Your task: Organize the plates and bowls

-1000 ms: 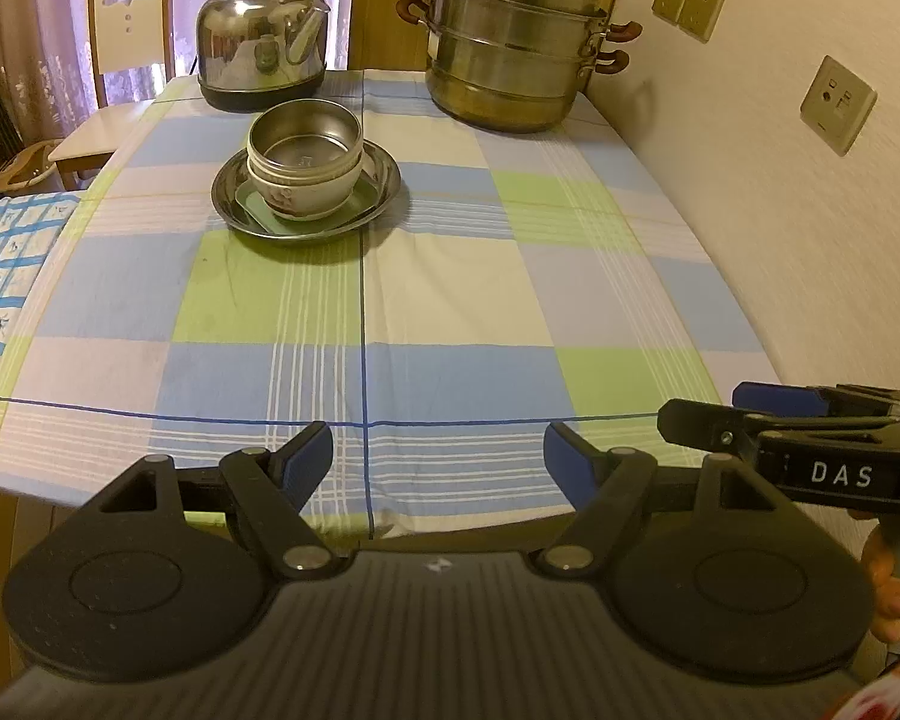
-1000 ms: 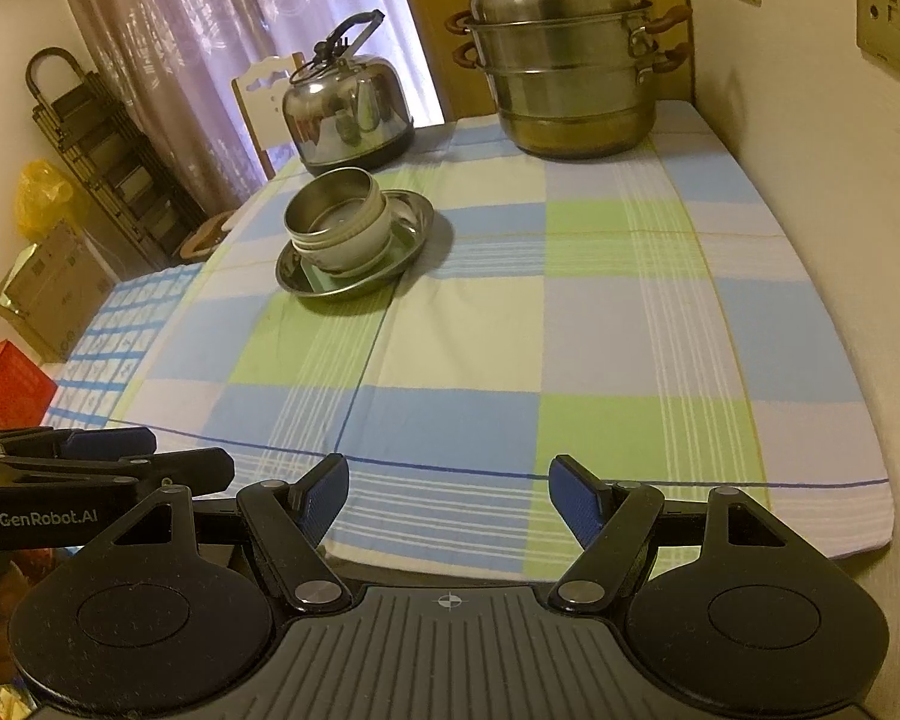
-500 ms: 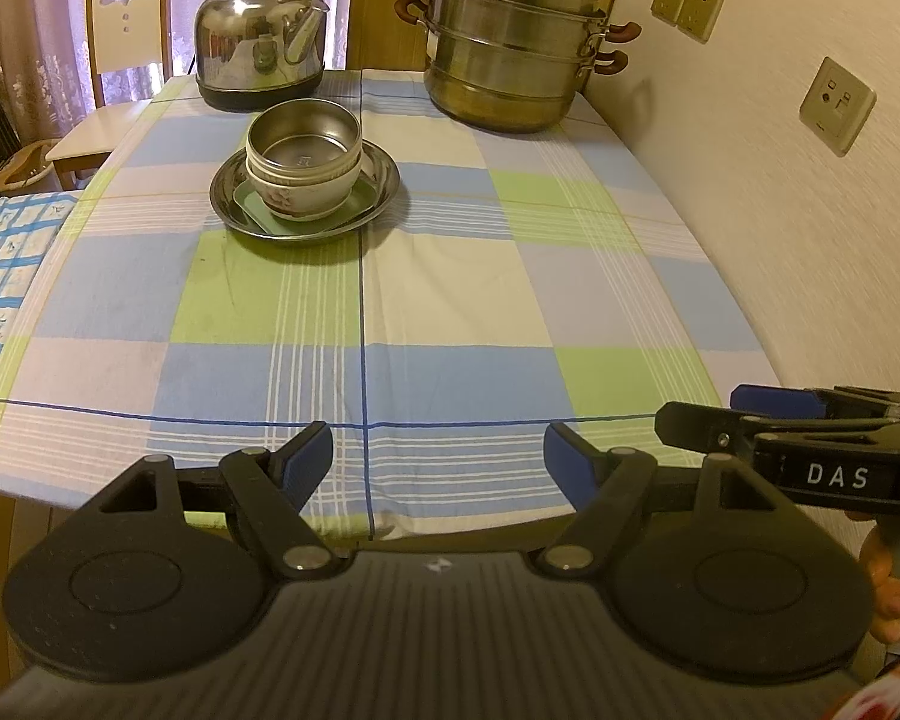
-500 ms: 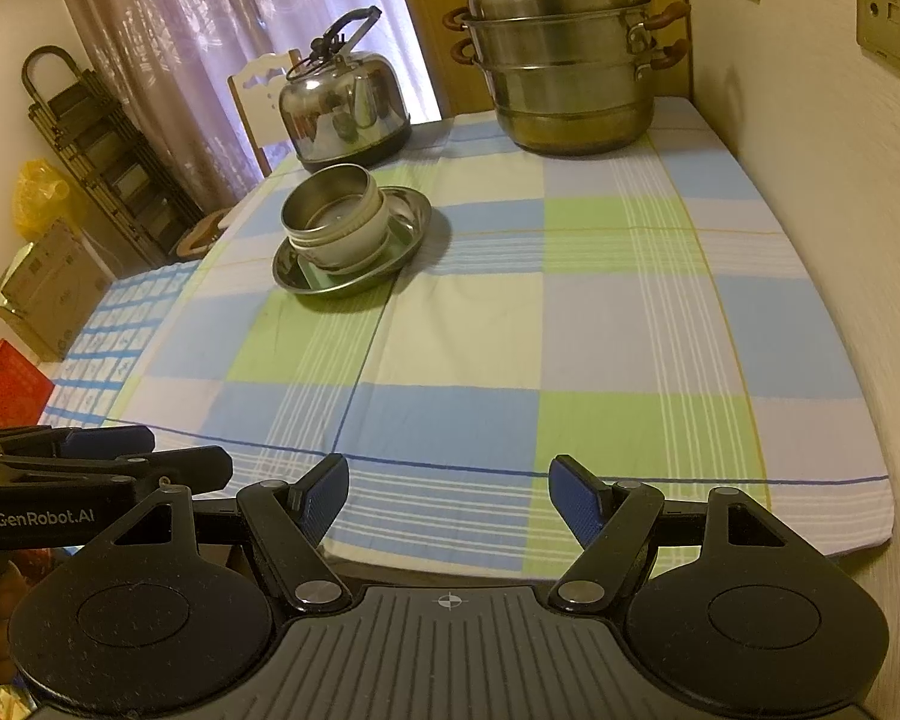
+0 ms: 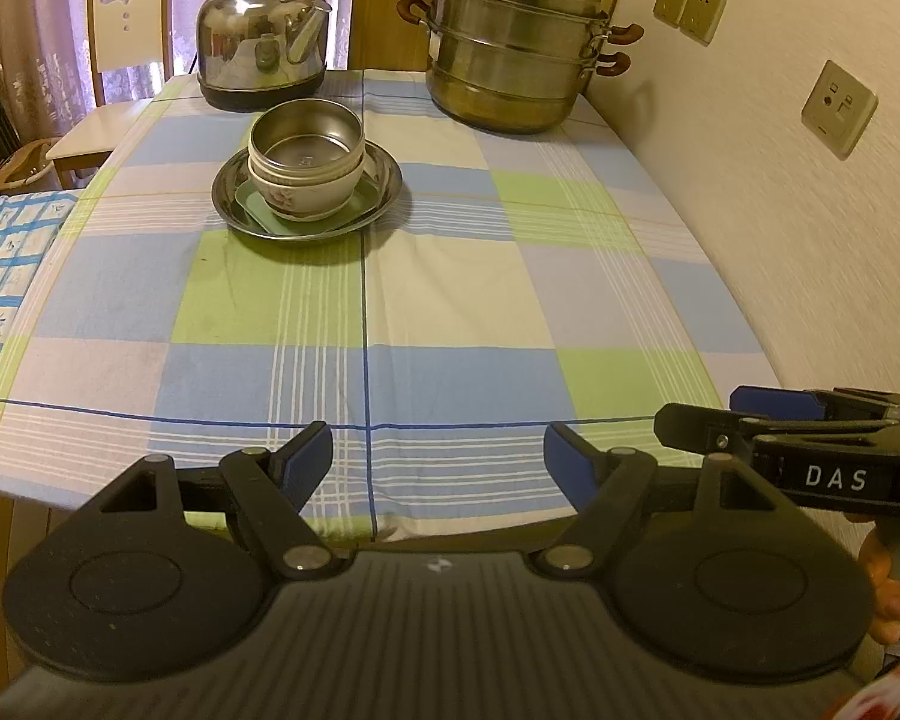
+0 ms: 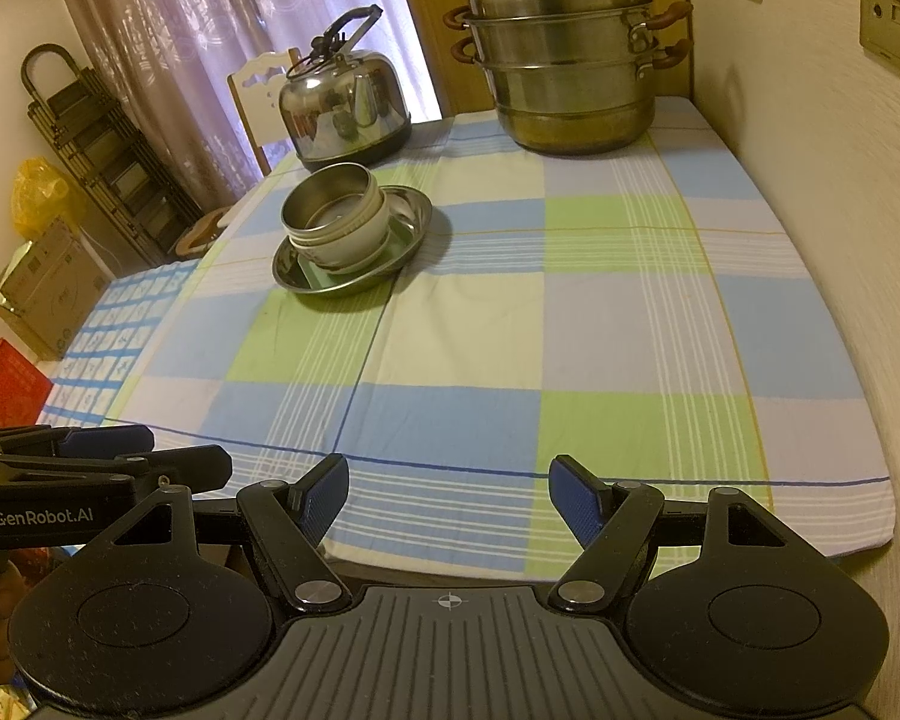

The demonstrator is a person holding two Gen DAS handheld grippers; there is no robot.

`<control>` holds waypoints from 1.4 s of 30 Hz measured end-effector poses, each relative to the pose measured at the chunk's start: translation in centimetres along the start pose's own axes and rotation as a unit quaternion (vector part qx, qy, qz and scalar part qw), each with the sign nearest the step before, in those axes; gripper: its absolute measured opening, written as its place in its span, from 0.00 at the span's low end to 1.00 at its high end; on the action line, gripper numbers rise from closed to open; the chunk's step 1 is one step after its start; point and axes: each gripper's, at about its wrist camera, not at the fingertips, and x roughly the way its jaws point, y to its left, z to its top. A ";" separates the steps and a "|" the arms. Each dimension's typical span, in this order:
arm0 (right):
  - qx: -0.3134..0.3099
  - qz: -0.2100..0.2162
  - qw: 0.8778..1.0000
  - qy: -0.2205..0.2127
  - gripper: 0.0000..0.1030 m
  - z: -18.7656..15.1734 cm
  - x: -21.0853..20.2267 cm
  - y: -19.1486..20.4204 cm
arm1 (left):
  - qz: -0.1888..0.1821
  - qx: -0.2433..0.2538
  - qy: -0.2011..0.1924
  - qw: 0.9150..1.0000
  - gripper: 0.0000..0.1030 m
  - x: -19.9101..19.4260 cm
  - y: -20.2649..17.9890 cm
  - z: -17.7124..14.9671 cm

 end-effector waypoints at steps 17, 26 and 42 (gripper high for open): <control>0.000 0.000 1.000 0.000 0.71 0.0 0.0 0.1 | -0.001 -0.001 -0.001 1.000 0.74 0.0 0.2 0.1; 0.000 0.000 1.000 0.000 0.71 0.0 0.0 0.2 | -0.001 -0.001 -0.001 1.000 0.74 -0.1 0.2 0.0; -0.001 -0.001 1.000 0.000 0.71 -0.1 0.0 0.3 | 0.001 -0.004 -0.002 1.000 0.74 -0.4 0.7 0.1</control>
